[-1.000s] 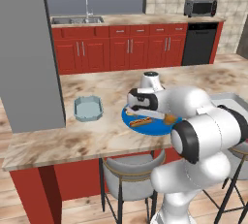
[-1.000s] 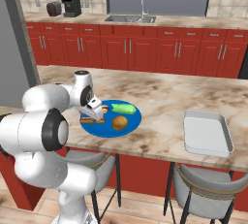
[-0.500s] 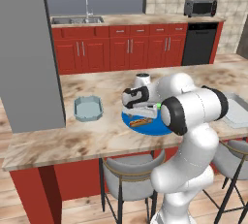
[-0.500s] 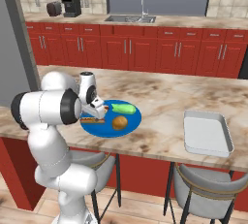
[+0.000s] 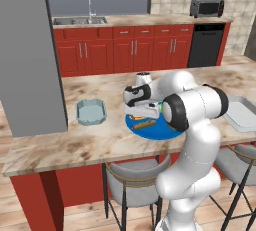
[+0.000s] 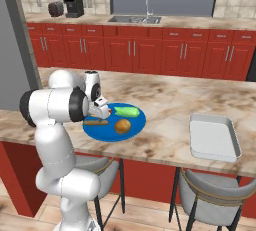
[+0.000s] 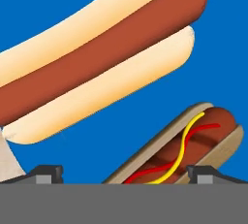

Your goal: Place one cooked food and one vegetable from the large plate to each tupperware container.

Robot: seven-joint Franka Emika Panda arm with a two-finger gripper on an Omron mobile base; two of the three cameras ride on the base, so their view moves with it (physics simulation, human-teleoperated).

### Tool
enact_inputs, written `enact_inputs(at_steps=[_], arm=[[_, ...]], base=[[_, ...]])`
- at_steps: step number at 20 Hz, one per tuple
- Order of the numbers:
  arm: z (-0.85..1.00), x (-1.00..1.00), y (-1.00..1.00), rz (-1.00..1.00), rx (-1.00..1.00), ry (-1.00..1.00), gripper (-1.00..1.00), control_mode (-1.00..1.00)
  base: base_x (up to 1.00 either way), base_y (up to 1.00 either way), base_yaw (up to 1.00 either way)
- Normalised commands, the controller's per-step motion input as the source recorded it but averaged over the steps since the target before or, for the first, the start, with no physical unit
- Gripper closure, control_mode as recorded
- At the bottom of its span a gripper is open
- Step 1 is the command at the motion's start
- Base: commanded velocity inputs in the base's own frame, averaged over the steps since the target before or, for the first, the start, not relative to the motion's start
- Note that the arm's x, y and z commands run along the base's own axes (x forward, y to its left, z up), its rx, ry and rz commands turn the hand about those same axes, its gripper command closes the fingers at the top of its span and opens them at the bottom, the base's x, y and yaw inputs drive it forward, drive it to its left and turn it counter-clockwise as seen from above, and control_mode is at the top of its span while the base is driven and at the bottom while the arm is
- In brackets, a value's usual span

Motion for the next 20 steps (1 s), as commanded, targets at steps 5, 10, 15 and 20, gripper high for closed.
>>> enact_inputs(at_steps=[5, 10, 15, 20], arm=[[-0.15, -0.19, 0.00, -0.03, 0.00, 0.01, -1.00, -1.00], [-0.03, -0.15, 0.00, -0.03, 0.00, 0.00, -1.00, -1.00], [0.00, -0.10, 0.00, -0.02, 0.00, 0.00, -1.00, -1.00], [0.00, -0.08, 0.00, -0.06, -0.02, -0.01, -1.00, -1.00]], base=[[0.00, 0.00, 0.00], [0.00, 0.00, 0.00], [0.00, 0.00, 0.00], [0.00, 0.00, 0.00]])
